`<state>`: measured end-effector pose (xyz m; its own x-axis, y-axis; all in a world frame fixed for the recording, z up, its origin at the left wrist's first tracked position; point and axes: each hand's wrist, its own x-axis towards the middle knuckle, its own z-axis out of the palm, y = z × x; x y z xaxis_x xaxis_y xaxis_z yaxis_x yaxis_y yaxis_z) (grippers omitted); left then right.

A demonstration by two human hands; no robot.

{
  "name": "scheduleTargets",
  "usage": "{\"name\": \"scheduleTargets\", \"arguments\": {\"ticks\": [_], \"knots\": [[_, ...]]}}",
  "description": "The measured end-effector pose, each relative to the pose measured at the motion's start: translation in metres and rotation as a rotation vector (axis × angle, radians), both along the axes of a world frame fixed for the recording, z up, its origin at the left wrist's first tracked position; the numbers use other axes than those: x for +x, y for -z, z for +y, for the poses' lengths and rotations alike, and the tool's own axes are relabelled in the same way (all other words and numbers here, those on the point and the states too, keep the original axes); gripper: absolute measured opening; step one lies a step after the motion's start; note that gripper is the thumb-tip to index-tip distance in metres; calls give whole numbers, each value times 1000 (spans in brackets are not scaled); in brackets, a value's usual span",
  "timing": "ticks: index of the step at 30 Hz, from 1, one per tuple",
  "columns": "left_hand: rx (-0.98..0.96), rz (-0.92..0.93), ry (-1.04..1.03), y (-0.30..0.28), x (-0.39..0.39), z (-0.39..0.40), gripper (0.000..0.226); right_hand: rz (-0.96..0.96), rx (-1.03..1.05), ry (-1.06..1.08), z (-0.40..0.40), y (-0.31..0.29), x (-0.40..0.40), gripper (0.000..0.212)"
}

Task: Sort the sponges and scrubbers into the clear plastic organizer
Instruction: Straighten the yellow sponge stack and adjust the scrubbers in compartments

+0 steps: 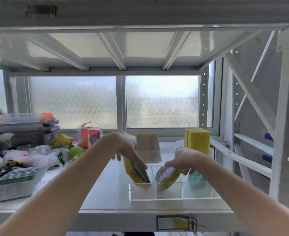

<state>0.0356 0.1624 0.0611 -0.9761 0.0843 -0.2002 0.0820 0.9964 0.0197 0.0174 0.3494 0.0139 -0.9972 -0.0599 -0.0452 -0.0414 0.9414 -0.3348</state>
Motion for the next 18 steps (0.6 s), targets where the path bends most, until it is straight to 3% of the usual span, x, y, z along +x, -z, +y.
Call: {"name": "scheduleTargets", "arguments": {"ticks": [6, 10, 14, 18], "knots": [[228, -47, -26, 16, -6, -1, 75, -25, -90, 31, 2, 9, -6, 28], [339, 8, 44, 9, -6, 10, 75, -24, -193, 30, 5, 11, -6, 35], [358, 73, 128, 8, -6, 24, 78, -28, -285, 41, 9, 12, -9, 37], [211, 236, 200, 15, -10, 32, 70, -29, -370, 33, 12, 11, -9, 34]]}}
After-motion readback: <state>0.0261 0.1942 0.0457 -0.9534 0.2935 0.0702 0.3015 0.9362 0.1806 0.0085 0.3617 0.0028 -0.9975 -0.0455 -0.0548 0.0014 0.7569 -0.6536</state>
